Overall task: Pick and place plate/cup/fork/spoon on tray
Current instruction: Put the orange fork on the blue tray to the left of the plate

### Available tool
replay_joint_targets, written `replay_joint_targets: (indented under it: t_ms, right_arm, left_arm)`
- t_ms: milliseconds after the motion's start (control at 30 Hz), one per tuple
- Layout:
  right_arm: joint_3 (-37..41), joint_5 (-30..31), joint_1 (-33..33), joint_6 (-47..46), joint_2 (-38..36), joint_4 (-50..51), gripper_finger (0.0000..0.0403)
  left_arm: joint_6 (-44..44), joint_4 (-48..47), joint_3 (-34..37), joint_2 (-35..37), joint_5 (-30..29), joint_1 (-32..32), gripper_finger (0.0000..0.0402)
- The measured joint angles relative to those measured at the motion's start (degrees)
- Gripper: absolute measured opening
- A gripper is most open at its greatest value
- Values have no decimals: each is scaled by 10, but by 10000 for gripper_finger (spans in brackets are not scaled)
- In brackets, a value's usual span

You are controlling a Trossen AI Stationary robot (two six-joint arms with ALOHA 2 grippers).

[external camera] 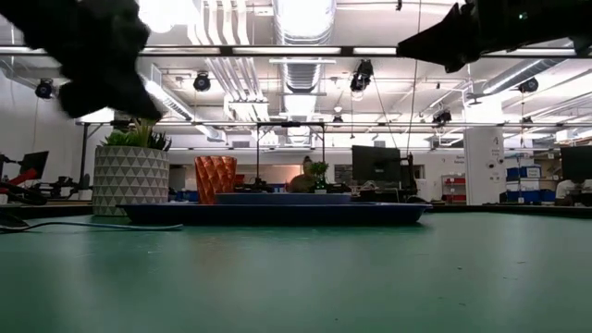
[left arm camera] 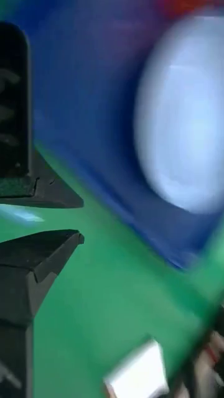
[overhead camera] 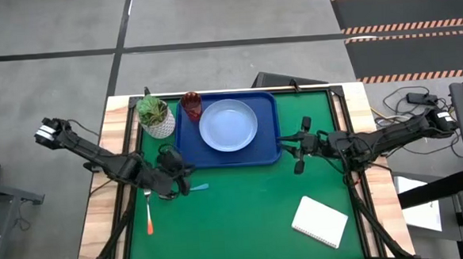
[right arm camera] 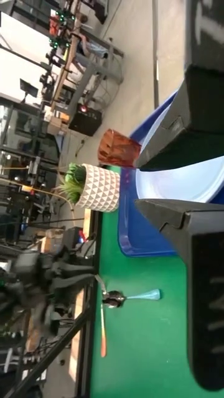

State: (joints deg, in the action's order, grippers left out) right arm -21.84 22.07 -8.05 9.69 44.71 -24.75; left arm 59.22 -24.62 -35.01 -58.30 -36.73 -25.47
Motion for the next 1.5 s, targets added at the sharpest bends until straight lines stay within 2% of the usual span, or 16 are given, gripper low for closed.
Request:
replay_joint_targets:
  t_ms: [167, 233, 333, 567, 733, 933, 1267, 1500]
  right_arm:
    - [5, 0, 0, -1, -21, 5, 68]
    - [6, 0, 0, -1, -26, 5, 68]
    - [8, 0, 0, -2, -30, 10, 68]
    - [13, 0, 0, -8, -30, 10, 68]
    - [13, 0, 0, -7, -29, 10, 68]
    - [13, 0, 0, -6, -30, 10, 68]
    - [13, 0, 0, 0, -30, 19, 68]
    - [13, 0, 0, -14, -30, 18, 68]
  left_arm:
    - [346, -231, -1, -14, 152, -1, 47]
    - [426, -296, 1, -35, 222, -1, 47]
    - [454, -319, 1, -69, 293, -2, 47]
    - [450, -319, 0, -120, 356, -2, 47]
    - [456, -323, 0, -128, 434, -5, 47]
    - [468, -327, -6, -125, 438, -16, 47]
    - [617, -334, -5, -125, 442, -101, 47]
    - [687, -334, -5, -128, 436, -161, 47]
